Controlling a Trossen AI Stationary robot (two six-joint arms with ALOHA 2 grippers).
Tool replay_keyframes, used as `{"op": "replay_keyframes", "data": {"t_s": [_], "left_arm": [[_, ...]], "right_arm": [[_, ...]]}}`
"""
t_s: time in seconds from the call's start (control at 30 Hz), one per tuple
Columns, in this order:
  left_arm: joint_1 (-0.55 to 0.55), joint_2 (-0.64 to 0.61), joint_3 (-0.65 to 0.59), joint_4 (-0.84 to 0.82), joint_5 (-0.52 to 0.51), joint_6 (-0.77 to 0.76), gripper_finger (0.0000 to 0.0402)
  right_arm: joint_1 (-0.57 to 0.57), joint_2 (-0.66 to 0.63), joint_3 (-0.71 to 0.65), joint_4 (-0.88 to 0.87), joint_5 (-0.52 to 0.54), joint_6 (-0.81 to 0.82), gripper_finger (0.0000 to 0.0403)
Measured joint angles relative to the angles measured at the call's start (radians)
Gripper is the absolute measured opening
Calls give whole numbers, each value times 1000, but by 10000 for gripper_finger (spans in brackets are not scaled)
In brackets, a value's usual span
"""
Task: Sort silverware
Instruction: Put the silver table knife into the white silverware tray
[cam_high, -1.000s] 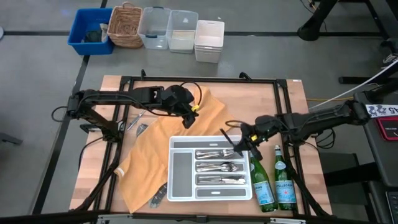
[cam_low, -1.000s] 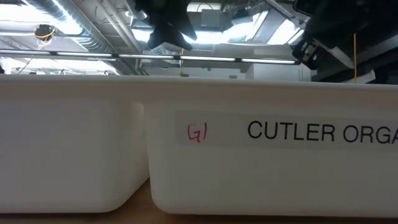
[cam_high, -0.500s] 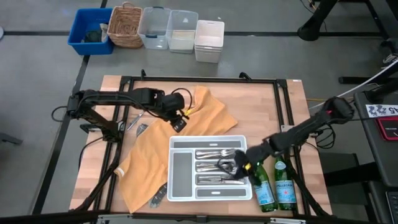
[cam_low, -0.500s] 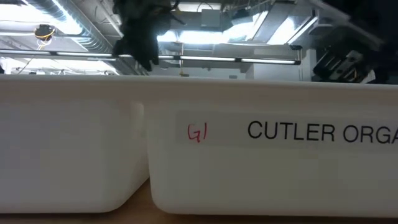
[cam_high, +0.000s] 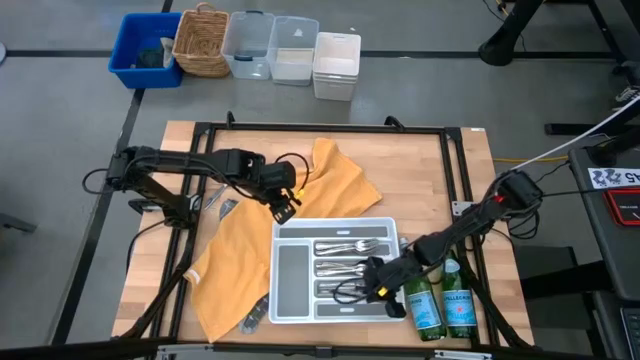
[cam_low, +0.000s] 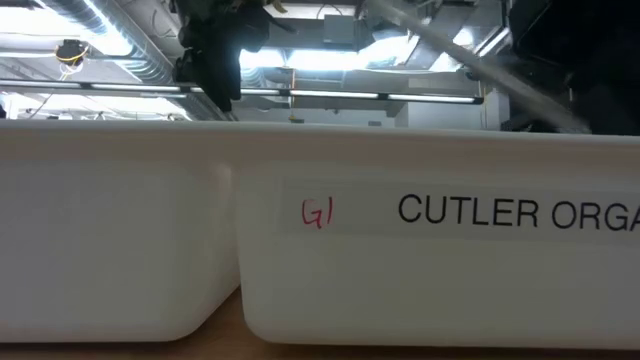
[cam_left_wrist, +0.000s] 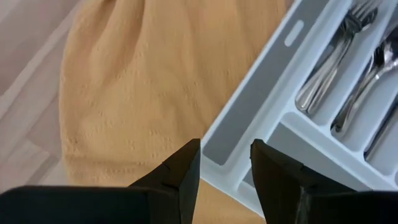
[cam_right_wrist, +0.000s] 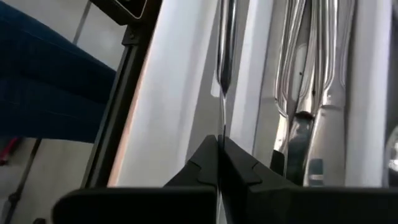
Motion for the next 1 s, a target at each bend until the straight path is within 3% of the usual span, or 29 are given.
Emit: {"op": "replay_keyframes", "data": {"t_s": [0.3, 0.47, 0.67, 0.8, 1.0], "left_arm": [[-24, 0, 0, -3, 0, 15, 127], [-23, 0, 0, 1, 0, 15, 127], [-22, 0, 0, 1, -5, 15, 127], [-22, 0, 0, 1, -5, 14, 127], [-20, 0, 0, 0, -16, -11, 127]], "right_arm": [[-2, 15, 45, -44, -115, 8, 3], [0, 10, 166, -221, -157, -7, 3], [-2, 11, 280, -441, -93, -139, 3], [-9, 11, 282, -499, 12, -177, 3], [-22, 50, 283, -531, 24, -190, 3]]}}
